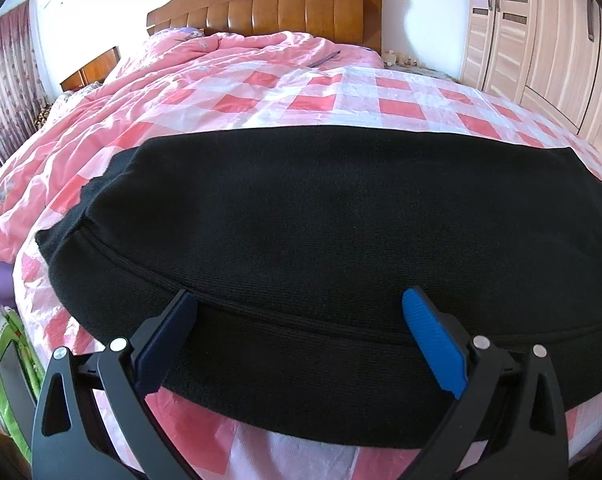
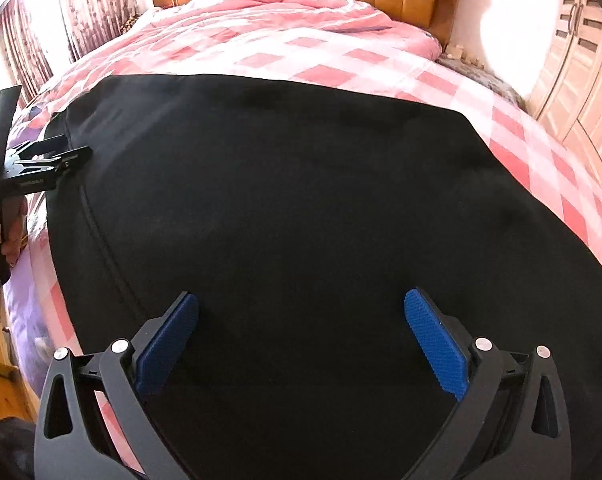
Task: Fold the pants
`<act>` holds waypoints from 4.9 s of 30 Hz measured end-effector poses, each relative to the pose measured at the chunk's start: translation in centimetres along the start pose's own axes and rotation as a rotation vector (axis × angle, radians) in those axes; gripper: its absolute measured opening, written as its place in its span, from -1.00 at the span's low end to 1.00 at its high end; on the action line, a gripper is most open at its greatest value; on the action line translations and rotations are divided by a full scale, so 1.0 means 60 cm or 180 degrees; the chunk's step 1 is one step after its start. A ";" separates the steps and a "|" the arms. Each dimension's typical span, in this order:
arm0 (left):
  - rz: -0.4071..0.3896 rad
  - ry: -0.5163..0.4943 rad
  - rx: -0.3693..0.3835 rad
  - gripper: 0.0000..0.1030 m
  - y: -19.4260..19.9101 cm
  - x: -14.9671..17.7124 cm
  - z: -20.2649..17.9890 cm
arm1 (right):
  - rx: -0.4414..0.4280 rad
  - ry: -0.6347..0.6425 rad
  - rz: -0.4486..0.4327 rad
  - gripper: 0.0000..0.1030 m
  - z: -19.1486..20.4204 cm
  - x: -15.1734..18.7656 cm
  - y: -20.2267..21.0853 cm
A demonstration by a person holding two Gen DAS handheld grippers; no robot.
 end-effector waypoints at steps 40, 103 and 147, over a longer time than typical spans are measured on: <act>-0.0177 0.2674 0.1558 -0.70 -0.078 -0.017 0.401 | -0.0520 0.0446 -0.0122 0.92 0.202 -0.157 -0.046; -0.0823 -0.1384 0.0465 0.80 0.108 0.089 -0.170 | -0.1638 -0.0749 -0.0639 0.37 0.048 0.059 0.089; -0.0756 -0.1273 0.0429 0.30 0.099 0.090 -0.141 | -0.1647 -0.1128 -0.0426 0.92 -0.018 0.112 0.086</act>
Point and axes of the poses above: each gripper's, at about its wrist camera, not at the fingertips, and y roughly against the way its jaws point, z to its left, x to its underside, the point moved 3 cm from there along -y, roughly the way its jaws point, and after that the axes turned 5 degrees about z, right-handed, at the moved point
